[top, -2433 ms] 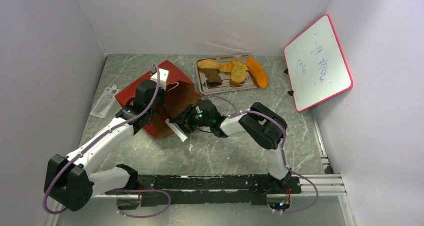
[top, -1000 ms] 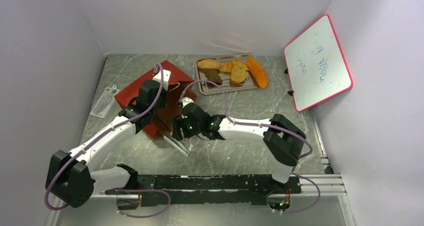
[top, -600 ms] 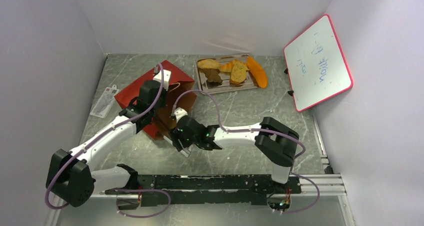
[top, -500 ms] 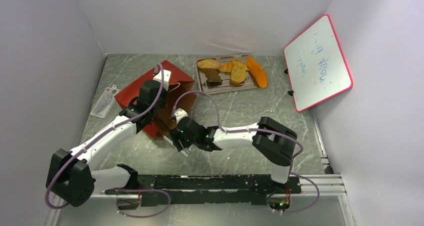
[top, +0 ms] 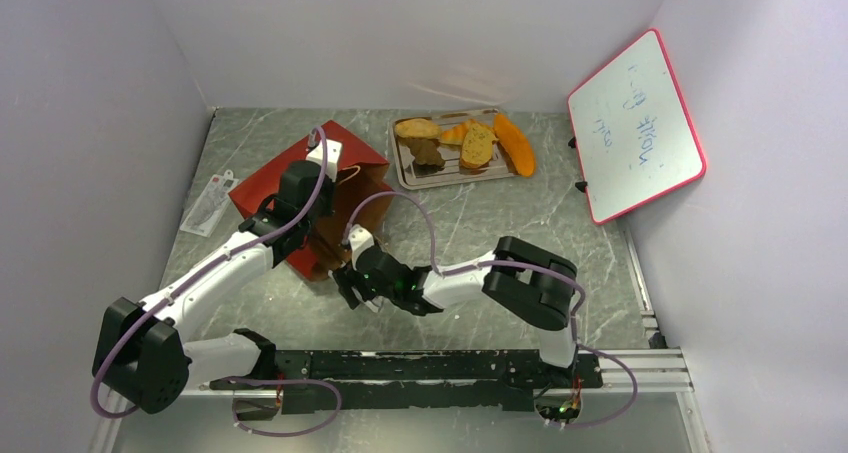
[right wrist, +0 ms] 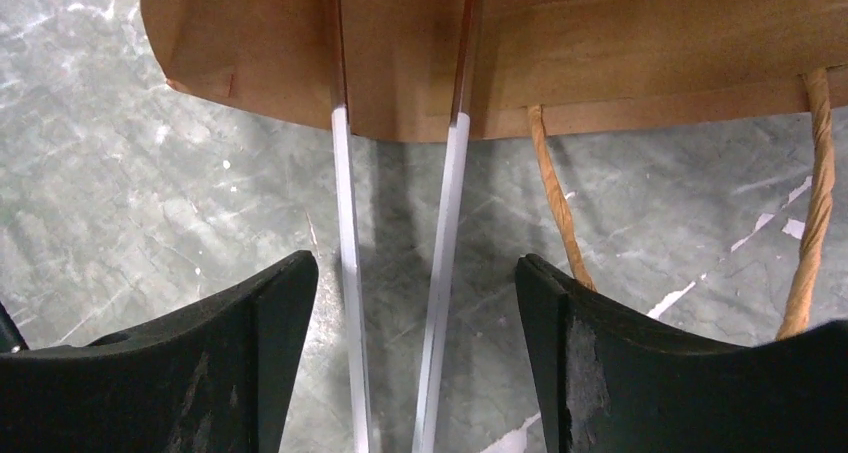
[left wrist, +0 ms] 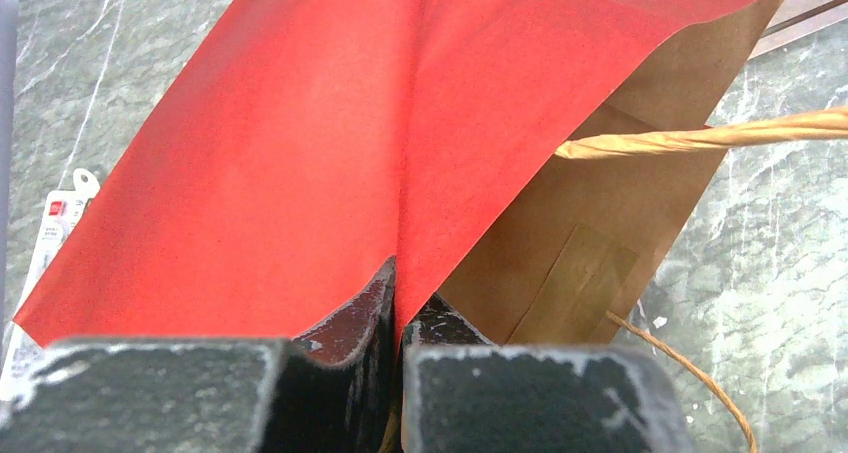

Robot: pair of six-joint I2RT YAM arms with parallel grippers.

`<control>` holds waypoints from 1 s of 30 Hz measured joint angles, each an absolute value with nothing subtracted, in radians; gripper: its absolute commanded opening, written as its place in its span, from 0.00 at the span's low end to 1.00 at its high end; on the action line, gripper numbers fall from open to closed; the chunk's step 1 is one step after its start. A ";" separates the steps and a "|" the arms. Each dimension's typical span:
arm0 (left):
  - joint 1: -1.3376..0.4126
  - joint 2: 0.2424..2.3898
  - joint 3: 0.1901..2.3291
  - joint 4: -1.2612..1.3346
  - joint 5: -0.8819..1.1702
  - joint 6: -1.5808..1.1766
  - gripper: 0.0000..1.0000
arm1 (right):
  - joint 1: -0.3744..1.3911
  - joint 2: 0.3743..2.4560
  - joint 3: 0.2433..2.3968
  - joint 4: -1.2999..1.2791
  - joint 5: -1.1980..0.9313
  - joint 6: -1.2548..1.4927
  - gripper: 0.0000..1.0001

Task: Take the fake bread out of the paper bag
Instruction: Pick up the clamp from the paper bag.

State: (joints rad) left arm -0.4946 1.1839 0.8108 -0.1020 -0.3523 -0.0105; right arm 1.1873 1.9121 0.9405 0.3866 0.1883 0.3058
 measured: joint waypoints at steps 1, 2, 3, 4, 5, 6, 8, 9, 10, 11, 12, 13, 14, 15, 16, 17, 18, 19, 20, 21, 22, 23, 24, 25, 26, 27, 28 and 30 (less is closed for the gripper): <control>-0.495 1.185 0.811 -0.102 -0.352 -0.012 0.07 | 1.190 1.916 0.937 0.402 0.193 0.305 0.76; -0.495 1.186 0.811 -0.102 -0.352 -0.013 0.07 | 1.192 1.920 0.934 0.415 0.198 0.304 0.75; -0.495 1.188 0.811 -0.102 -0.352 -0.014 0.07 | 1.195 1.925 0.931 0.433 0.205 0.302 0.74; -0.495 1.188 0.811 -0.102 -0.352 -0.015 0.07 | 1.199 1.932 0.929 0.454 0.215 0.298 0.72; -0.495 1.189 0.811 -0.102 -0.352 -0.015 0.07 | 1.203 1.940 0.927 0.472 0.223 0.296 0.71; -0.495 1.189 0.811 -0.102 -0.352 -0.015 0.07 | 1.207 1.947 0.926 0.490 0.231 0.292 0.69; -0.495 1.189 0.811 -0.102 -0.352 -0.015 0.07 | 1.212 1.961 0.927 0.519 0.245 0.287 0.67; -0.495 1.189 0.811 -0.102 -0.352 -0.015 0.07 | 1.214 1.967 0.926 0.533 0.252 0.286 0.65; -0.495 1.189 0.811 -0.102 -0.352 -0.016 0.07 | 1.216 1.972 0.926 0.546 0.258 0.284 0.64; -0.495 1.189 0.811 -0.102 -0.352 -0.016 0.07 | 1.218 1.975 0.923 0.559 0.265 0.283 0.63; -0.495 1.189 0.811 -0.102 -0.352 -0.017 0.07 | 1.221 1.977 0.917 0.574 0.277 0.282 0.62; -0.495 1.189 0.811 -0.102 -0.352 -0.017 0.07 | 1.224 1.978 0.910 0.587 0.286 0.281 0.61; -0.495 1.189 0.811 -0.102 -0.352 -0.018 0.07 | 1.225 1.978 0.904 0.596 0.295 0.279 0.59; -0.495 1.189 0.811 -0.102 -0.352 -0.019 0.07 | 1.228 1.978 0.899 0.603 0.303 0.279 0.59; -0.495 1.189 0.811 -0.102 -0.352 -0.020 0.07 | 1.230 1.979 0.896 0.609 0.309 0.276 0.57; -0.495 1.189 0.811 -0.102 -0.352 -0.020 0.07 | 1.232 1.981 0.896 0.612 0.315 0.274 0.57; -0.495 1.189 0.811 -0.102 -0.352 -0.021 0.07 | 1.234 1.987 0.896 0.622 0.322 0.272 0.56; -0.495 1.189 0.811 -0.102 -0.352 -0.022 0.07 | 1.237 1.993 0.896 0.634 0.331 0.270 0.55; -0.495 1.189 0.811 -0.102 -0.352 -0.023 0.07 | 1.240 1.999 0.896 0.645 0.339 0.268 0.51; -0.495 1.189 0.811 -0.102 -0.352 -0.024 0.07 | 1.243 2.003 0.896 0.651 0.346 0.266 0.47; -0.495 1.189 0.811 -0.102 -0.352 -0.024 0.07 | 1.246 2.008 0.896 0.660 0.353 0.264 0.42; -0.495 1.188 0.811 -0.102 -0.352 -0.025 0.07 | 1.249 2.012 0.896 0.668 0.360 0.261 0.37; -0.495 1.188 0.811 -0.102 -0.352 -0.026 0.07 | 1.251 2.015 0.896 0.672 0.367 0.258 0.34; -0.495 1.188 0.811 -0.102 -0.352 -0.026 0.07 | 1.253 2.017 0.896 0.676 0.372 0.257 0.33; -0.495 1.188 0.811 -0.102 -0.352 -0.027 0.07 | 1.253 2.019 0.897 0.678 0.374 0.256 0.30; -0.495 1.188 0.811 -0.102 -0.352 -0.027 0.07 | 1.253 2.019 0.897 0.678 0.376 0.255 0.29; -0.495 1.188 0.811 -0.102 -0.352 -0.027 0.07 | 1.253 2.019 0.897 0.678 0.377 0.256 0.29; -0.495 1.188 0.811 -0.102 -0.352 -0.027 0.07 | 1.253 2.014 0.897 0.670 0.376 0.258 0.29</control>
